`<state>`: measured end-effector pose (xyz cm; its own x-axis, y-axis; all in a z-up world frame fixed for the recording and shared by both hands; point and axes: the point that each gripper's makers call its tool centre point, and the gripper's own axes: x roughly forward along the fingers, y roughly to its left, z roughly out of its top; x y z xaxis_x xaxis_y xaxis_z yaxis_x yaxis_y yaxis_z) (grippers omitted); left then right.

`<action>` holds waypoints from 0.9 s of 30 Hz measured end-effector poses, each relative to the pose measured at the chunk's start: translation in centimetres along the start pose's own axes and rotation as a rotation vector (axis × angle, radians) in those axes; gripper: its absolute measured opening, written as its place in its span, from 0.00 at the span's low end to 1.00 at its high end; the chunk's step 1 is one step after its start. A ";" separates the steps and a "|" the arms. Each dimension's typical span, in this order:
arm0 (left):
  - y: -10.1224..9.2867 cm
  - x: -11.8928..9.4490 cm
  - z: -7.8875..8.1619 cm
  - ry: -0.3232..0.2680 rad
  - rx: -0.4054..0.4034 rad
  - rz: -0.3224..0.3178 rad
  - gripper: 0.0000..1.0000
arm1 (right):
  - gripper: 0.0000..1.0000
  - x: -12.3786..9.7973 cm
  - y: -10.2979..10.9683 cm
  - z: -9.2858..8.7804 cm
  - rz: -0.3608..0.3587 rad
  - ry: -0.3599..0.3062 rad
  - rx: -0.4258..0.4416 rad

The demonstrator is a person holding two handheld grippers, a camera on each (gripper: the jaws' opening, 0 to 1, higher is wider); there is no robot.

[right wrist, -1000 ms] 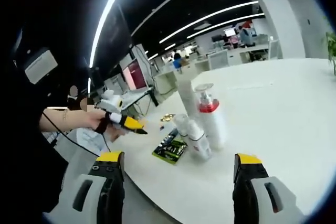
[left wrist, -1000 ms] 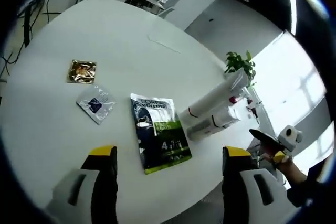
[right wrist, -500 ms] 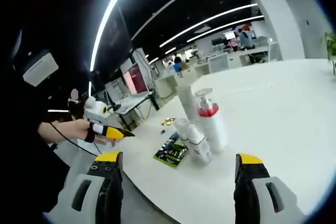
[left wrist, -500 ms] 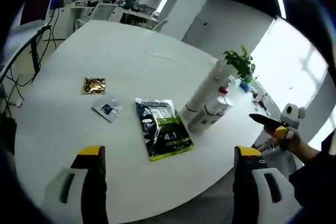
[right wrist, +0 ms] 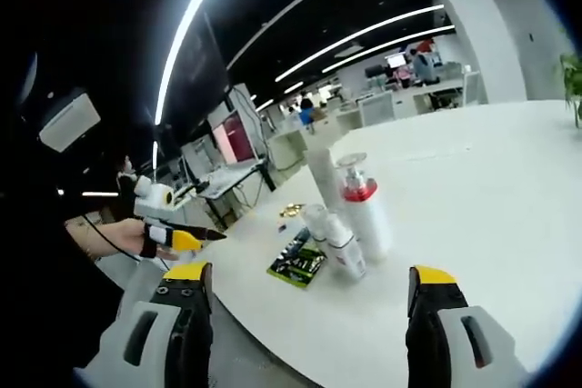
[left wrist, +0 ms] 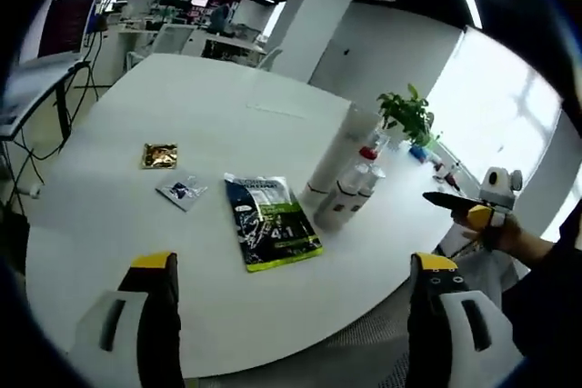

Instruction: Arrange the skincare products in the storage area until every visible bottle or jar stands upright without overlapping.

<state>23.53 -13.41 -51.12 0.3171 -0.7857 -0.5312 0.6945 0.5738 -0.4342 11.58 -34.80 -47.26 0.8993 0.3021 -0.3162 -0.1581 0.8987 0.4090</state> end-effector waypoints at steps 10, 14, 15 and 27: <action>0.6 0.1 -0.1 -0.001 0.005 0.034 0.99 | 0.92 0.2 -0.5 -0.7 -0.011 0.015 -0.008; 0.4 0.3 -0.4 0.023 0.036 0.053 0.99 | 0.91 0.2 -0.6 -0.7 -0.016 0.015 -0.007; 0.5 0.4 -0.4 0.030 0.038 0.050 0.99 | 0.91 0.2 -0.6 -0.7 -0.016 0.016 -0.005; 1.9 0.9 -0.5 0.071 0.063 0.096 0.95 | 0.90 0.2 -0.4 -1.3 -0.016 0.038 -0.006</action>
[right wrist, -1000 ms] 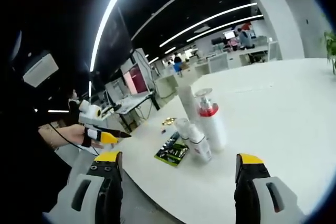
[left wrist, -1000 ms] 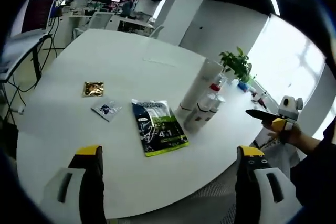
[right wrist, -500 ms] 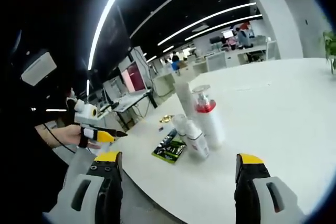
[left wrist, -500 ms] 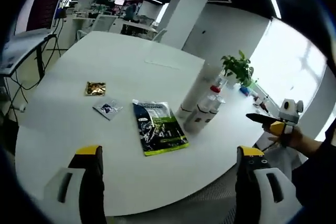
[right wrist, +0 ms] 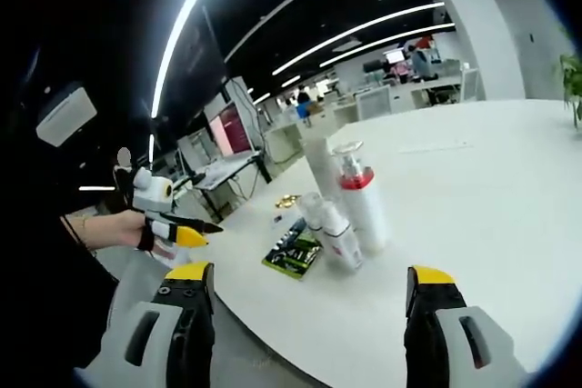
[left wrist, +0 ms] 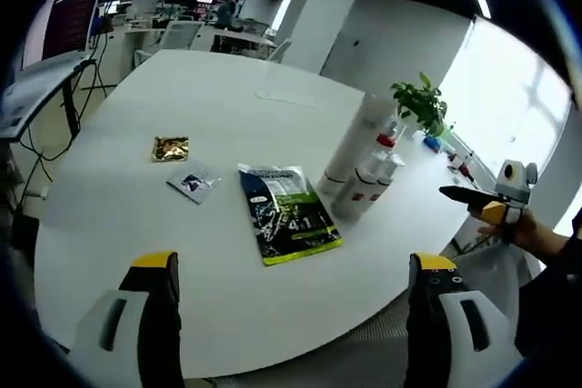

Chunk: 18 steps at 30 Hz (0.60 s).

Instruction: Arrange the skincare products in the storage area until every visible bottle or jar stands upright without overlapping.

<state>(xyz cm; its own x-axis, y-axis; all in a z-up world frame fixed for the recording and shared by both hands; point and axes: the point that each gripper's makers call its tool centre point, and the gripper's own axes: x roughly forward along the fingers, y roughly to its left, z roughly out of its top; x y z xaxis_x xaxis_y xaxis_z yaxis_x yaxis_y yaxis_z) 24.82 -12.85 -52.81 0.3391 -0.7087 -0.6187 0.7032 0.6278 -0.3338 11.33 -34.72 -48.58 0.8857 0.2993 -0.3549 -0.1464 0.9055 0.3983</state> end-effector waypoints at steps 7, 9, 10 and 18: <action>2.2 1.4 1.4 0.023 0.017 0.037 0.88 | 0.90 0.0 0.0 -0.3 -0.006 0.010 0.011; 2.8 1.8 1.7 0.037 0.036 0.051 0.85 | 0.89 0.0 -0.1 -0.3 -0.012 0.011 0.015; 3.6 2.3 1.7 0.048 0.051 0.060 0.85 | 0.89 0.0 -0.1 -0.4 -0.015 0.012 0.018; 5.3 4.3 3.2 0.123 0.178 0.086 0.78 | 0.90 0.2 -0.1 -0.8 -0.015 0.040 0.007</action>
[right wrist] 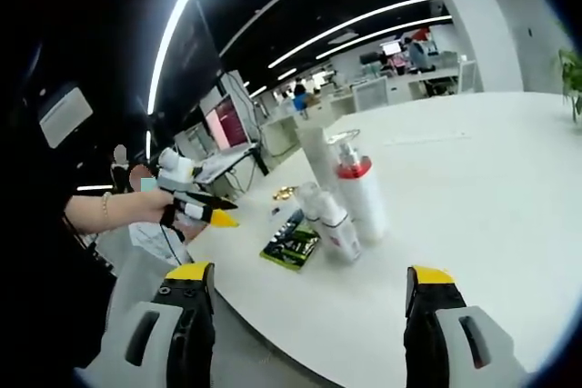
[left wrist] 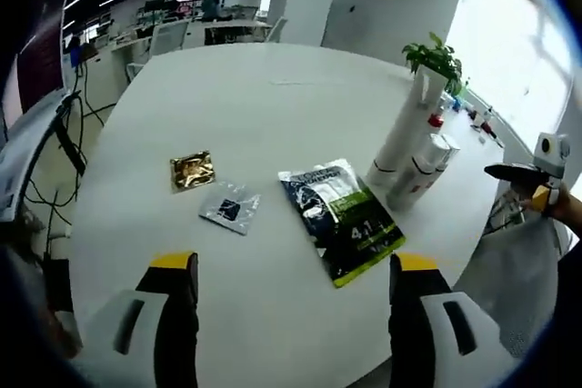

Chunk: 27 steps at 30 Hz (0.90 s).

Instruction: Arrange the skincare products in the storage area until every visible bottle or jar stands upright without overlapping.

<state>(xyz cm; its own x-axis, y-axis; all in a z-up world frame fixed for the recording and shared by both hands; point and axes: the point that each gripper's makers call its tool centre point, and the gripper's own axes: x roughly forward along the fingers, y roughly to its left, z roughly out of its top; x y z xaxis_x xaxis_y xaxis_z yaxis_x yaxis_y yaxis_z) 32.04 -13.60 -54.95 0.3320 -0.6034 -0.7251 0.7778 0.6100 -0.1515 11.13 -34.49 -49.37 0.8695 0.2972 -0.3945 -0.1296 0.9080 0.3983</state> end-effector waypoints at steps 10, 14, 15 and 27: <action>1.9 2.8 1.3 0.064 0.058 -0.011 0.66 | 0.89 0.0 -0.6 0.2 -0.019 -0.011 0.015; 2.4 3.4 1.1 0.107 0.087 -0.003 0.62 | 0.89 -0.2 -0.8 0.5 -0.025 -0.029 0.033; 2.4 3.5 1.2 0.113 0.098 -0.004 0.62 | 0.89 -0.2 -0.9 0.5 -0.028 -0.033 0.037; 5.0 7.1 2.4 0.188 0.181 0.012 0.56 | 0.89 0.0 -1.4 0.7 -0.043 -0.028 0.054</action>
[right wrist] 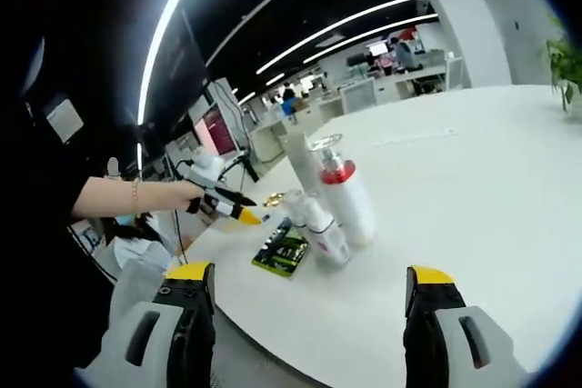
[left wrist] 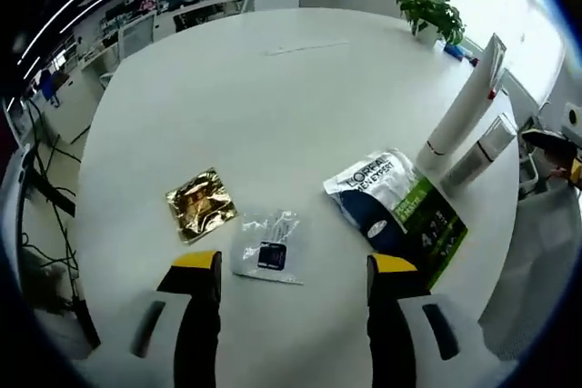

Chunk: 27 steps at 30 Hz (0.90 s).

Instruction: Arrange the skincare products in the storage area until every visible bottle or jar stands upright without overlapping.

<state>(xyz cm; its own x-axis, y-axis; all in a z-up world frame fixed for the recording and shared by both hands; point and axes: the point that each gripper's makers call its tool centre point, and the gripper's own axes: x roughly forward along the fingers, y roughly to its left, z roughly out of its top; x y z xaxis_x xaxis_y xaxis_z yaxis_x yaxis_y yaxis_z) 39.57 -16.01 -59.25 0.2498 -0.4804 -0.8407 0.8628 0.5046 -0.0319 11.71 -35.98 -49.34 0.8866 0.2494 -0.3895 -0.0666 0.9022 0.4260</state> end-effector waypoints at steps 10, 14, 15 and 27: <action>1.5 1.7 -0.9 0.066 0.020 0.001 0.50 | 0.88 0.2 -0.2 -0.1 -0.007 0.005 0.019; 1.5 2.0 -1.2 0.078 0.018 0.007 0.47 | 0.88 0.2 -0.5 -0.1 -0.015 0.003 0.023; 1.4 2.0 -1.1 0.076 0.016 0.005 0.47 | 0.88 0.1 -0.6 -0.1 -0.018 0.001 0.024; 1.7 2.6 -1.0 0.084 0.021 0.000 0.41 | 0.88 0.2 -0.9 -0.2 -0.031 0.002 0.029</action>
<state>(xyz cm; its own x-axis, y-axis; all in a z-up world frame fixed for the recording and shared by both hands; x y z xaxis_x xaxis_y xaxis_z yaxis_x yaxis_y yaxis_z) 41.23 -15.66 -62.05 0.2131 -0.4182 -0.8830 0.8719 0.4892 -0.0212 11.83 -36.67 -49.93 0.8870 0.2222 -0.4048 -0.0255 0.8989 0.4375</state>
